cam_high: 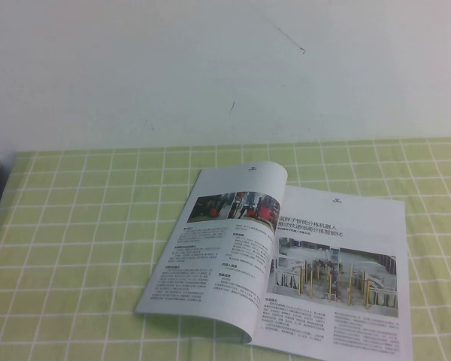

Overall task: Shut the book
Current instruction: 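Close the open booklet and leave it lying on the table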

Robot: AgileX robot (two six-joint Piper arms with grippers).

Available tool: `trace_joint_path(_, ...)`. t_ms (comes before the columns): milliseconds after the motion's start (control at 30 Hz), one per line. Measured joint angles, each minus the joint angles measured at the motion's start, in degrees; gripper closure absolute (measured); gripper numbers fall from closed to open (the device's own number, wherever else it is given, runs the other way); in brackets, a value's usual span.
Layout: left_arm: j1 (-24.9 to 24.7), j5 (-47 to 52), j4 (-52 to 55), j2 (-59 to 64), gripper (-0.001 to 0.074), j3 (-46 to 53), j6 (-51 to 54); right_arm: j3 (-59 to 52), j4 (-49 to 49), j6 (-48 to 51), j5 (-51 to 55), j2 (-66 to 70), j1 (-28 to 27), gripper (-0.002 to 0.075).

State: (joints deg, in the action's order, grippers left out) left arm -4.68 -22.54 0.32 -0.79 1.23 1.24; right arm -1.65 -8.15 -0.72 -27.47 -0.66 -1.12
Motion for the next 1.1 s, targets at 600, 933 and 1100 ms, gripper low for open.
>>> trace_joint_path(600,0.0,9.64,-5.42,0.0,0.0739,-8.55,2.38,7.31,12.74,2.4,4.22,0.0,0.0,0.0729)
trace_joint_path(933,0.0,37.88,-5.53,16.56,0.0739,-26.48,1.97,27.99,9.64,3.1,34.72,14.62,0.0,0.0729)
trace_joint_path(1100,0.0,41.0,-5.77,31.78,0.0739,-30.19,1.97,36.39,12.69,6.53,45.8,29.47,0.0,0.0729)
